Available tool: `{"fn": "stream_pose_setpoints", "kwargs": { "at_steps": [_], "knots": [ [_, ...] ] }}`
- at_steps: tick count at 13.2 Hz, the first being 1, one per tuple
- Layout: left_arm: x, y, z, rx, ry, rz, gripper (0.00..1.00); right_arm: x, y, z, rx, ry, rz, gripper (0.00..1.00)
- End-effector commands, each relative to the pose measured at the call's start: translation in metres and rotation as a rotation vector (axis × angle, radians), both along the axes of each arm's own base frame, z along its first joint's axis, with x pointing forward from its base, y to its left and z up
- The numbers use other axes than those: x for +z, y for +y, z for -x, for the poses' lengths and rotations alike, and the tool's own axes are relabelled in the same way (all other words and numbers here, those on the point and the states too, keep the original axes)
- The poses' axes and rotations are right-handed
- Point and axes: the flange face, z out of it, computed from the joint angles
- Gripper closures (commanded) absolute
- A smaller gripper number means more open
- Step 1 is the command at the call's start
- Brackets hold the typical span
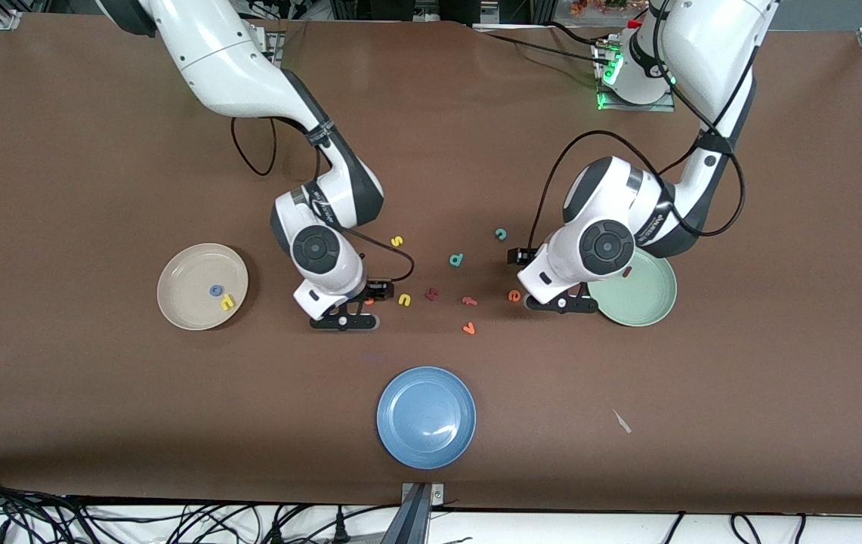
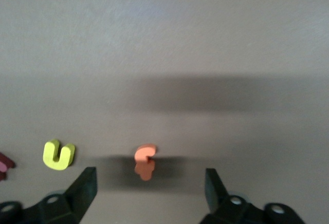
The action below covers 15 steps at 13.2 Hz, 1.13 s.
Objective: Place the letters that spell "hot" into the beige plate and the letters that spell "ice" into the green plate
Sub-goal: 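Grasp an orange letter with the right gripper while the left gripper grasps orange e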
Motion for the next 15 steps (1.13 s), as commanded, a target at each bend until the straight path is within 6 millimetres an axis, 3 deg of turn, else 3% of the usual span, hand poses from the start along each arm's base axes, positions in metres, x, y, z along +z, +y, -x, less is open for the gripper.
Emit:
{"fn": "stream_pose_setpoints", "kwargs": {
  "at_steps": [1, 2, 4, 5, 8, 12, 13, 15],
  "knots": [
    [-0.021, 0.001, -0.021, 0.035, 0.001, 0.009, 0.01, -0.011, 0.006, -0.001, 0.025, -0.012, 0.012, 0.24],
    [-0.021, -0.002, -0.022, 0.039, -0.019, 0.021, 0.04, -0.01, 0.009, 0.0, 0.032, -0.018, 0.008, 0.3],
    [-0.037, -0.02, -0.016, 0.025, -0.026, 0.033, 0.27, -0.01, 0.008, -0.002, 0.038, -0.027, 0.004, 0.38],
    [-0.042, -0.018, -0.02, 0.039, -0.049, 0.042, 0.34, -0.009, 0.009, -0.003, 0.039, -0.03, 0.003, 0.44],
    [-0.069, -0.025, -0.022, 0.048, -0.082, 0.047, 0.34, -0.011, 0.011, -0.003, 0.036, -0.036, -0.002, 0.63],
    [-0.083, -0.025, -0.015, 0.029, -0.086, 0.045, 0.36, -0.011, 0.011, -0.004, 0.03, -0.037, -0.002, 0.94],
    [-0.085, -0.027, -0.014, 0.029, -0.085, 0.042, 0.38, -0.01, 0.011, -0.004, 0.028, -0.039, -0.005, 0.99],
    [-0.096, -0.027, -0.012, 0.029, -0.072, 0.037, 0.45, -0.008, 0.012, -0.005, 0.029, -0.04, -0.006, 1.0]
  ]
}}
